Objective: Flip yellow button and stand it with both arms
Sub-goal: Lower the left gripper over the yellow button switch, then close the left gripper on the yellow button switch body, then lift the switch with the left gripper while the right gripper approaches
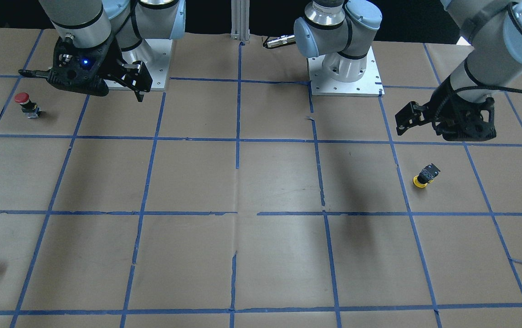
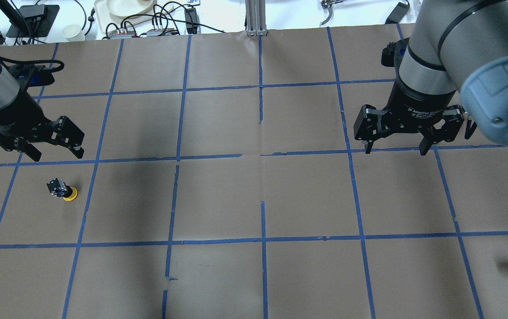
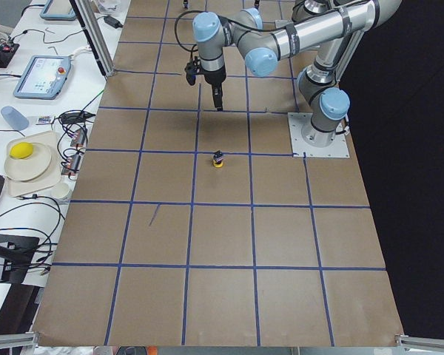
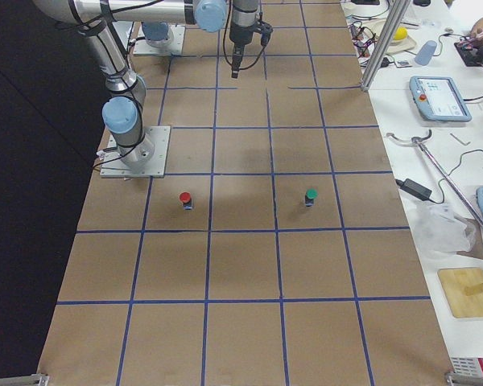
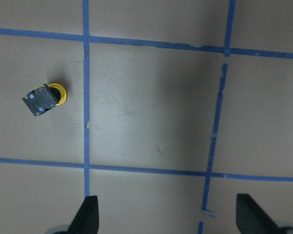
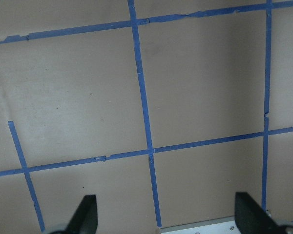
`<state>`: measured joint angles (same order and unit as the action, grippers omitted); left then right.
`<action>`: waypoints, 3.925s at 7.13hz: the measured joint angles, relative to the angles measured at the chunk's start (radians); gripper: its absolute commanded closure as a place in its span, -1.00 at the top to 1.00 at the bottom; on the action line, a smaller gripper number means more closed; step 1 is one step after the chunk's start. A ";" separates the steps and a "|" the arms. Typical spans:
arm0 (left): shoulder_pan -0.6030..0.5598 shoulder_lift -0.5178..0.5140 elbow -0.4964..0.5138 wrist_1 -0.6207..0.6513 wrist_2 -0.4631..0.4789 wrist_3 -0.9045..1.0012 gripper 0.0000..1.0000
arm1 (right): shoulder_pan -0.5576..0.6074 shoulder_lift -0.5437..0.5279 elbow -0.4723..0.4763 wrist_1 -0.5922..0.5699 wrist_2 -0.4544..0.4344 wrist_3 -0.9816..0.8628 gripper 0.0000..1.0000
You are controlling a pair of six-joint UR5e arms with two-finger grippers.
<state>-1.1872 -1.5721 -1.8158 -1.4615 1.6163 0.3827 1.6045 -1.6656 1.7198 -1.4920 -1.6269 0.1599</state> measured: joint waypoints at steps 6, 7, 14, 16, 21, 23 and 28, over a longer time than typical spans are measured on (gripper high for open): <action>0.156 -0.175 -0.140 0.380 0.024 0.142 0.98 | 0.000 -0.001 0.008 0.000 -0.002 0.001 1.00; 0.158 -0.198 -0.144 0.394 0.024 0.140 0.98 | 0.000 0.000 0.009 0.001 -0.002 0.001 1.00; 0.203 -0.239 -0.177 0.401 0.025 0.136 -0.10 | 0.000 0.003 0.009 0.002 -0.003 0.002 0.99; 0.204 -0.239 -0.178 0.401 0.024 0.134 -0.43 | 0.000 0.004 0.014 0.002 -0.003 0.002 0.99; 0.158 -0.188 -0.171 0.264 -0.233 0.147 -0.45 | -0.020 -0.008 0.029 -0.036 0.021 0.014 1.00; 0.109 -0.161 -0.182 0.105 -0.547 0.145 -0.45 | -0.038 -0.006 0.027 -0.044 0.055 0.016 1.00; -0.163 -0.115 -0.371 0.008 -1.392 0.147 -0.47 | -0.195 -0.003 -0.013 -0.046 0.518 0.121 1.00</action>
<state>-1.3506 -1.6873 -2.1870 -1.4535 0.2242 0.5292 1.4091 -1.6690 1.7072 -1.5381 -1.1088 0.2807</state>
